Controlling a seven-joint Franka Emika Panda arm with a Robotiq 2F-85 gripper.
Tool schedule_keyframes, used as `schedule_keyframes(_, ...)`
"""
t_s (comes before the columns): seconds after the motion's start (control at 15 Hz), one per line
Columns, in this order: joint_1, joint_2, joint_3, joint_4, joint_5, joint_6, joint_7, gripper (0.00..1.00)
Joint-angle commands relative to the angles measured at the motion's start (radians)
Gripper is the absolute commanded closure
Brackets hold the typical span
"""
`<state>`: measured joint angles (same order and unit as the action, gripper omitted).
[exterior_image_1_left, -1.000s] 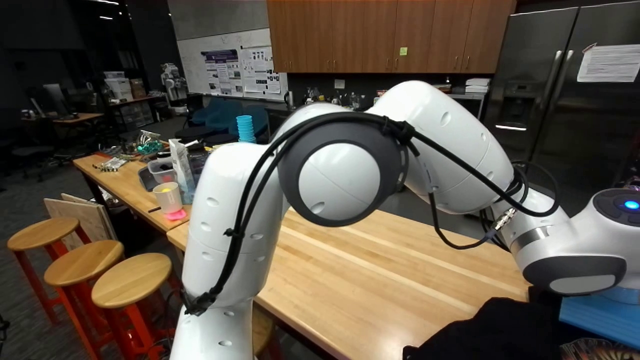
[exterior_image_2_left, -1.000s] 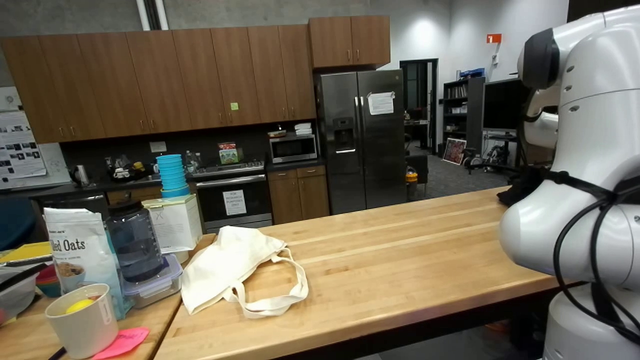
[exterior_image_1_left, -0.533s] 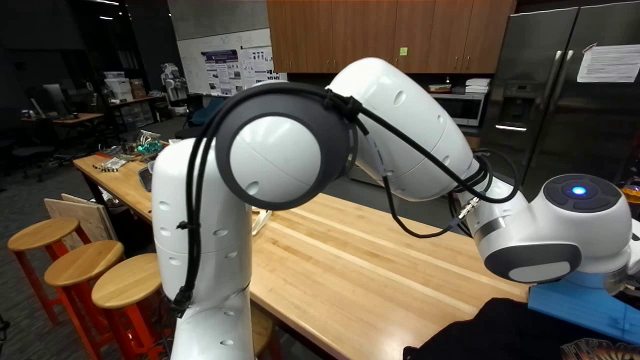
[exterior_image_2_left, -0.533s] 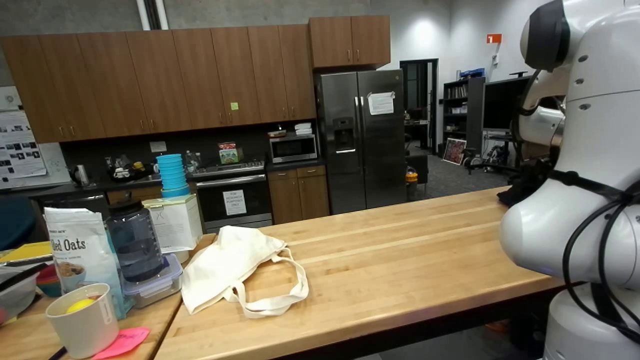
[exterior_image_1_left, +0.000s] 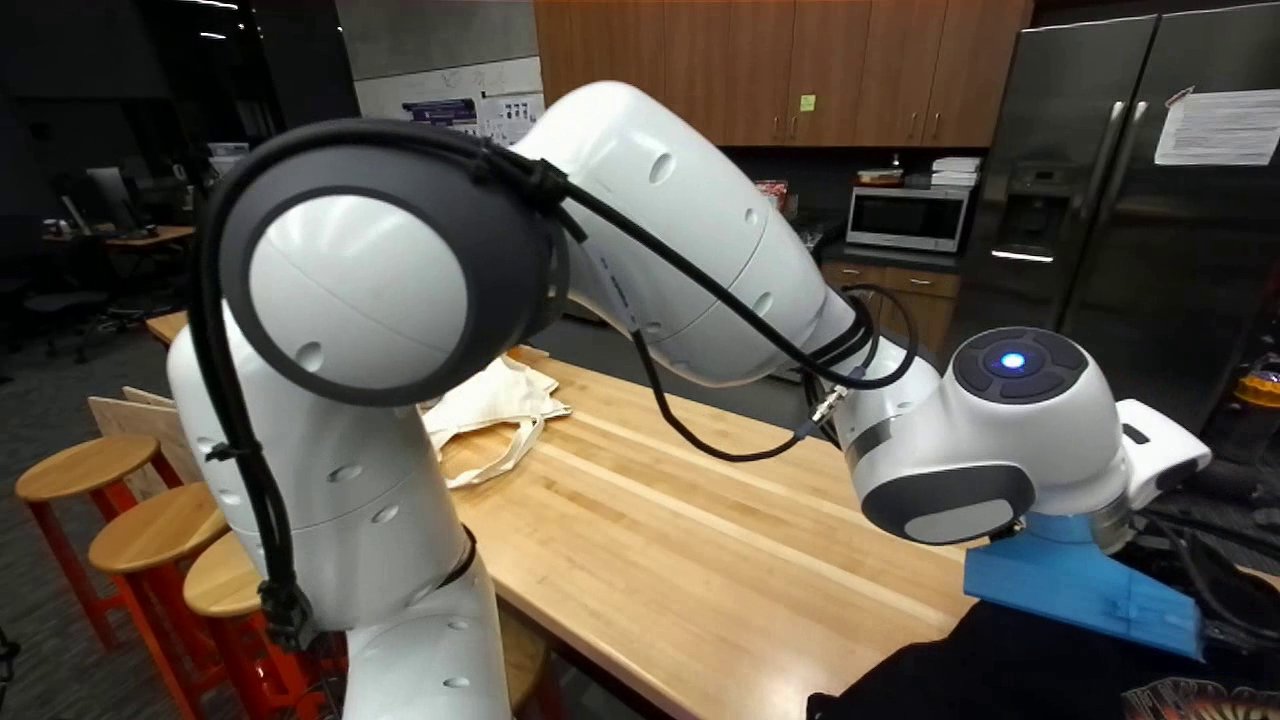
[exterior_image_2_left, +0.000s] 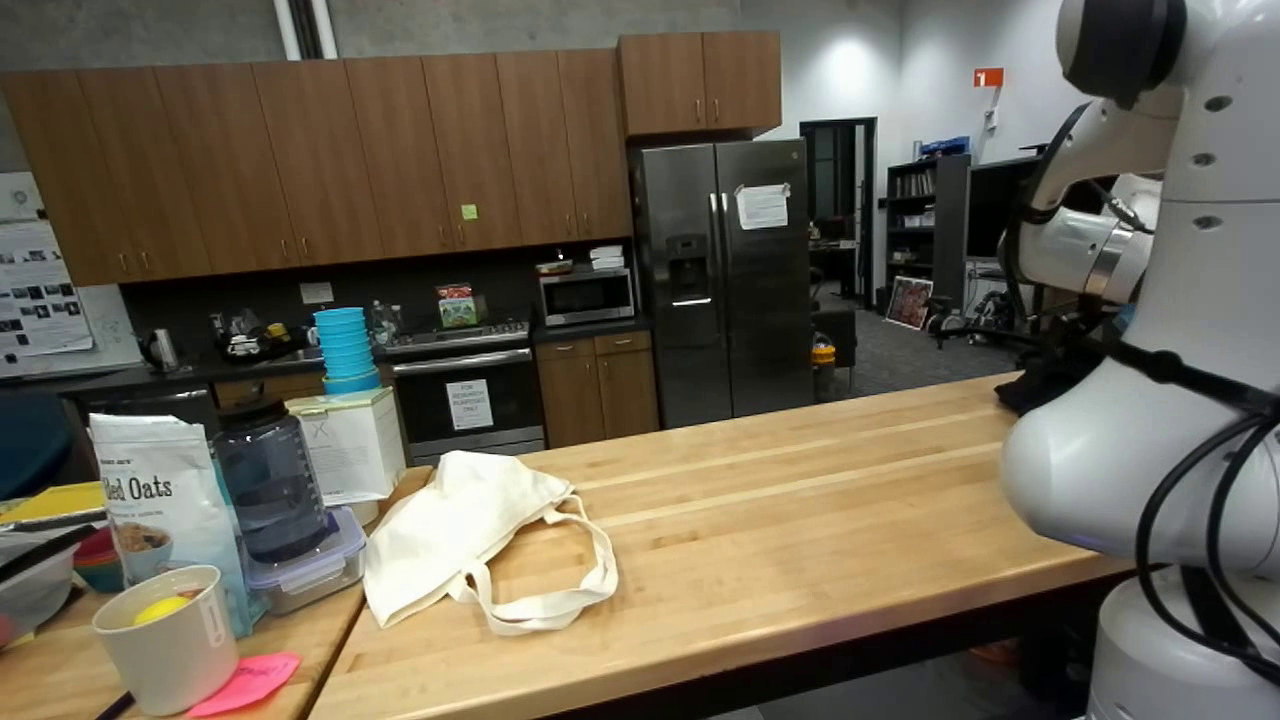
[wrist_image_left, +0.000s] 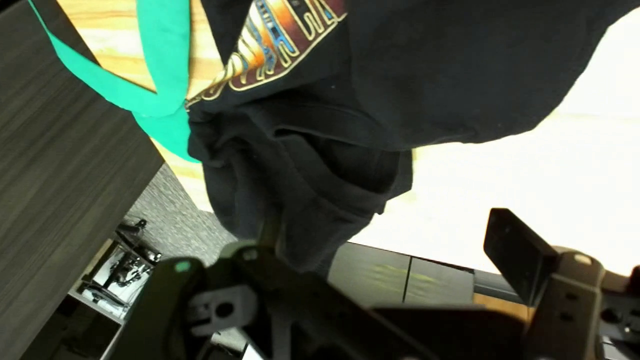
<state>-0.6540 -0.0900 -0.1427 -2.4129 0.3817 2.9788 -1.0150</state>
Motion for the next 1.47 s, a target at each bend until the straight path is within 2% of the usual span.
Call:
schedule_keyframes(0.0,-0.029,-0.111,0.037,-0.122,-0.126,-0.038,0.056,0.0)
schedule_keyframes(0.07,0.067,-0.135,-0.062,-0.147,-0.215,-0.051,0.12,0.0)
schedule_keyframes(0.33,0.094,-0.204,-0.093,-0.219,-0.447,-0.12,0.321,0.0)
schedule_keyframes(0.67,0.149,-0.307,-0.11,-0.324,-0.597,-0.154,0.501,0.0)
schedule_keyframes(0.87,0.178,-0.32,-0.075,-0.369,-0.653,-0.133,0.621,0.0)
schedule_keyframes(1.13,0.161,-0.275,-0.009,-0.364,-0.743,-0.146,0.782,0.0)
schedule_keyframes(1.4,0.181,-0.234,-0.014,-0.365,-0.754,-0.124,0.857,0.0)
